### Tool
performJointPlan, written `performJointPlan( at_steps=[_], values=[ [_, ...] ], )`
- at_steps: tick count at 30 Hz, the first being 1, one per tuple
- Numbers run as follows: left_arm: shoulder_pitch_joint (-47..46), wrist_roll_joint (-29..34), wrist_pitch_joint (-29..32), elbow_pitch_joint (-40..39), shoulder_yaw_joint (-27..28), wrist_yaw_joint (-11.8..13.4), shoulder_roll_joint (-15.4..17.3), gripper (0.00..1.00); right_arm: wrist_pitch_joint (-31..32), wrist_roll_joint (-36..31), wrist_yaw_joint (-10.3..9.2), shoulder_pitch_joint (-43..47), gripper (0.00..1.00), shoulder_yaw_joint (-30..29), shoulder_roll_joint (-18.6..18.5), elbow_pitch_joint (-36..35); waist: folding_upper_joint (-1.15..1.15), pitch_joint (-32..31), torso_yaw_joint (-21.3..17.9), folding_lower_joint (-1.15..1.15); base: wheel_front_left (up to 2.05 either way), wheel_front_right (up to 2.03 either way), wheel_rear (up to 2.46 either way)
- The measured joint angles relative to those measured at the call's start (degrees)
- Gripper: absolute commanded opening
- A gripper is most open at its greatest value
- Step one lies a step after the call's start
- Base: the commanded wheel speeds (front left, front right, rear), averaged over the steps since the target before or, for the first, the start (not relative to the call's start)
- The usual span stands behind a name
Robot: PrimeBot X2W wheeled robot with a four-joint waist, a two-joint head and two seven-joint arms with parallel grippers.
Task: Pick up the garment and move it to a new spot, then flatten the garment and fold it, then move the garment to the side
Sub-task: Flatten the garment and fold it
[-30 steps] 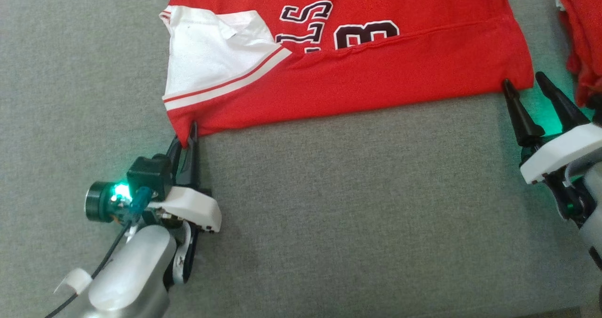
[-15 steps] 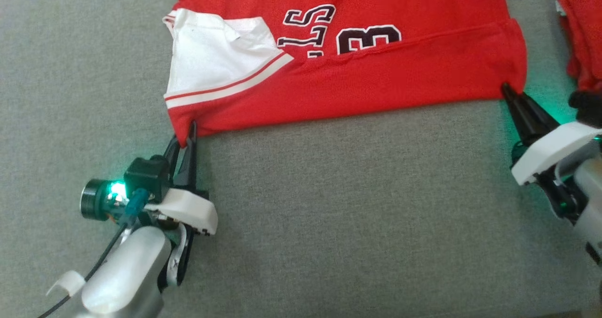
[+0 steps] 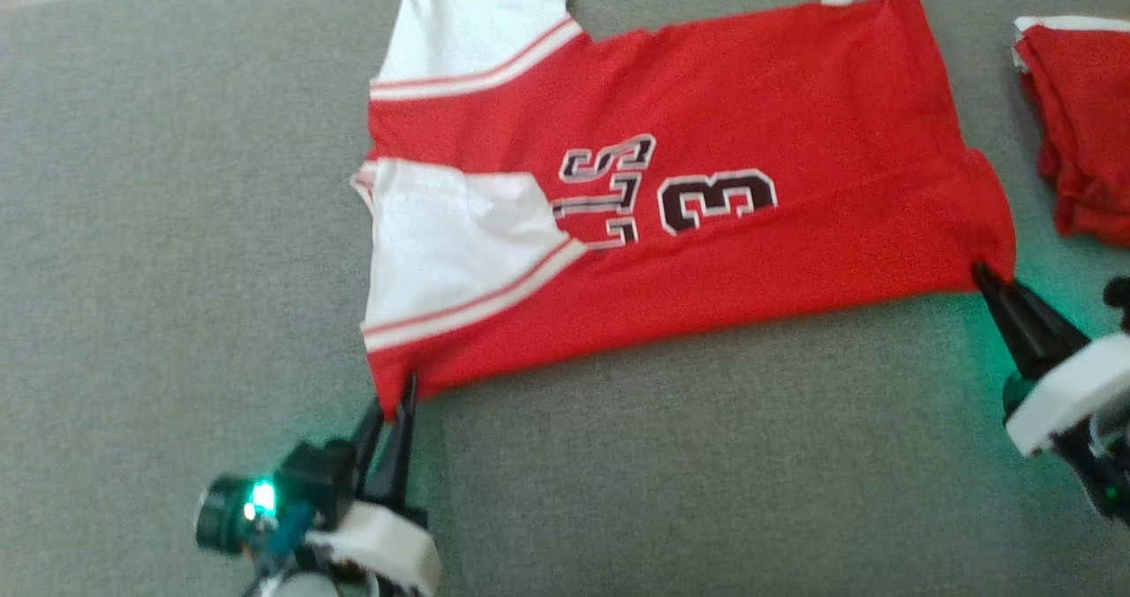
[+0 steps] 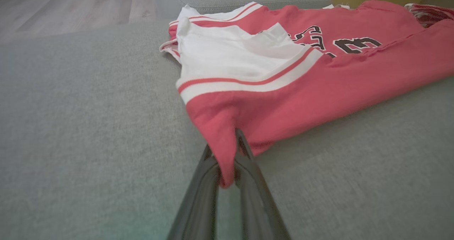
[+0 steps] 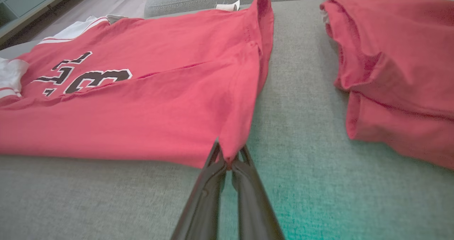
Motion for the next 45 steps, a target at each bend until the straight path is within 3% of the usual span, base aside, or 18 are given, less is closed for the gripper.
performJointPlan(
  at_steps=[8,15,16,17,18,19,20,21,28,33,39,43,44,45],
  values=[
    [8.75,-2.07,-0.01,-4.38,-1.23,2.2,0.34,0.0,0.0,-0.77,0.0,11.66,0.0,-4.85,-1.31,-4.56,0.0,-1.47,1.04,0.0,0.0,0.0,0.0],
    [10.12,-2.1,0.02,-6.13,-1.41,3.15,1.97,0.0,-0.01,-3.03,0.0,17.76,0.0,-9.35,-1.4,-7.69,0.0,-1.74,0.84,0.0,0.0,0.0,0.0],
    [10.12,-2.1,0.07,-6.23,-1.42,3.15,2.14,0.0,-0.01,-3.2,0.0,18.09,0.11,-9.53,-1.38,-7.87,0.0,-1.71,0.66,0.0,0.0,0.0,0.0],
    [10.12,-2.1,0.1,-6.48,-1.42,3.15,2.26,0.01,-0.01,-3.2,0.0,18.4,0.28,-9.72,-1.37,-7.99,0.0,-1.67,0.48,0.0,0.0,0.0,0.0],
    [10.11,-2.1,0.24,-6.7,-1.43,3.15,2.37,0.28,-0.01,-3.2,0.0,18.61,0.45,-9.85,-1.31,-8.13,0.0,-1.6,0.31,0.0,0.0,0.0,0.0],
    [10.08,-2.09,0.53,-6.9,-1.43,3.15,2.5,0.49,-0.01,-3.2,0.0,18.64,0.85,-10.01,-1.19,-8.1,0.0,-1.5,0.14,0.0,0.0,0.0,0.0],
    [10.06,-2.09,0.6,-6.98,-1.41,3.15,2.61,0.85,-0.01,-3.35,0.0,18.61,1.0,-10.49,-0.96,-8.1,0.0,-1.35,-0.03,0.0,0.0,0.0,0.0],
    [10.05,-2.09,0.6,-6.97,-1.35,3.18,2.79,1.0,-0.01,-3.89,0.0,18.56,1.0,-11.02,-0.77,-8.1,0.0,-1.16,-0.23,0.0,0.0,0.0,0.0],
    [8.32,-0.54,1.25,-8.44,-1.13,4.33,3.76,1.0,-0.01,-12.04,0.0,18.35,1.0,-20.42,1.94,-9.67,0.0,0.03,-2.68,0.01,0.0,0.0,0.0],
    [0.26,2.13,5.45,-11.4,0.07,3.26,7.7,1.0,-0.05,-17.67,0.0,18.35,1.0,-24.42,5.24,-13.43,0.0,1.21,-4.36,0.01,0.0,0.0,0.0],
    [-19.38,3.71,17.86,-14.28,2.13,-4.27,13.61,1.0,-0.05,-20.9,0.0,17.31,1.0,-25.01,7.73,-16.05,0.0,4.44,-6.35,0.01,0.0,0.0,0.0],
    [-31.04,-1.63,30.99,-11.9,2.54,-12.17,15.83,1.0,-0.07,-21.64,0.0,14.14,1.0,-24.3,8.18,-17.04,0.0,7.08,-8.13,0.02,0.0,0.0,0.0],
    [-31.04,-1.63,30.99,-11.9,2.54,-12.17,15.83,1.0,-0.07,-21.64,0.0,14.14,1.0,-24.3,8.18,-17.04,0.0,7.08,-8.13,0.02,0.0,0.0,0.0],
    [-33.27,-3.54,34.76,-10.48,2.56,-13.71,16.03,1.0,-0.07,-21.82,0.0,13.28,1.0,-23.99,8.26,-17.14,0.0,7.73,-8.67,0.02,0.0,0.0,0.0]
  ],
)
